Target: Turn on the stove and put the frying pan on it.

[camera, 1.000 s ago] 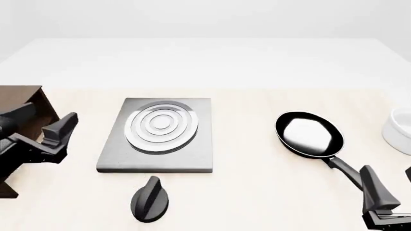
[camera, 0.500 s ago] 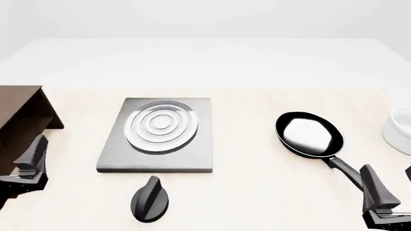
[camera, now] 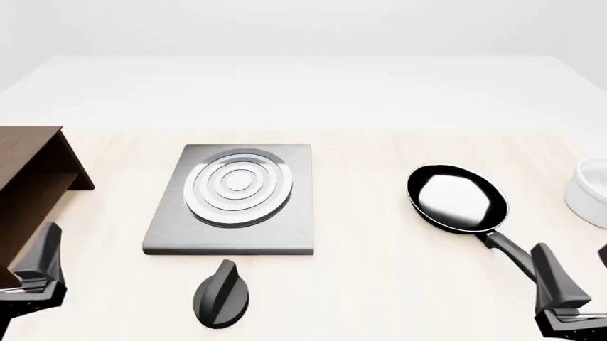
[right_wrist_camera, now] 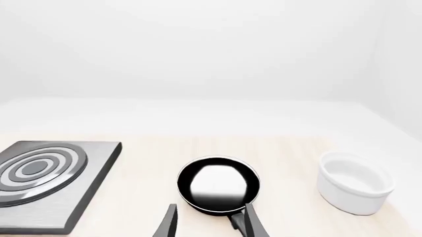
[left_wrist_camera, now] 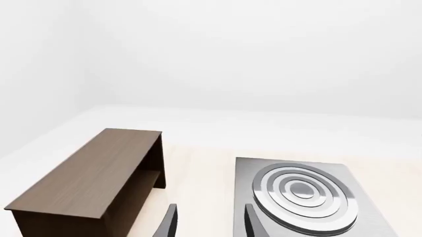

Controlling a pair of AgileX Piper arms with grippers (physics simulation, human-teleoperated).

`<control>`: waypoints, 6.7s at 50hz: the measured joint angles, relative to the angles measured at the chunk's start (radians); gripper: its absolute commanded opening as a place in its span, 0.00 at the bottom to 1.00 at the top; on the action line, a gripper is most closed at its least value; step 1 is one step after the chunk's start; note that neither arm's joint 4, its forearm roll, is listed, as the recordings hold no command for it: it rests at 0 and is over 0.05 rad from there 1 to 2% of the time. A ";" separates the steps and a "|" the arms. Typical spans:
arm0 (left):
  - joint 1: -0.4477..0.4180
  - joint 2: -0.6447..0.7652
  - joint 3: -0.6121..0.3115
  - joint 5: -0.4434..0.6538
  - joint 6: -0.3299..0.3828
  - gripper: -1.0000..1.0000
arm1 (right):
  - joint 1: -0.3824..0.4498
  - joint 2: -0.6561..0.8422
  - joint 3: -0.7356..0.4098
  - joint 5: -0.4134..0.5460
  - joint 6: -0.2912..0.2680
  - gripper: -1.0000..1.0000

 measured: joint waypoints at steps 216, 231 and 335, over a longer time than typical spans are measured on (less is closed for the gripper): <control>0.014 0.004 0.000 -0.033 -0.007 1.00 | -0.046 1.470 -0.212 -0.662 -0.218 0.00; 0.010 0.000 0.000 -0.031 -0.003 1.00 | 0.134 1.146 -0.285 -0.348 -0.208 0.00; 0.004 -0.001 0.000 -0.029 -0.019 1.00 | 0.684 1.641 -0.798 -0.324 -0.136 0.00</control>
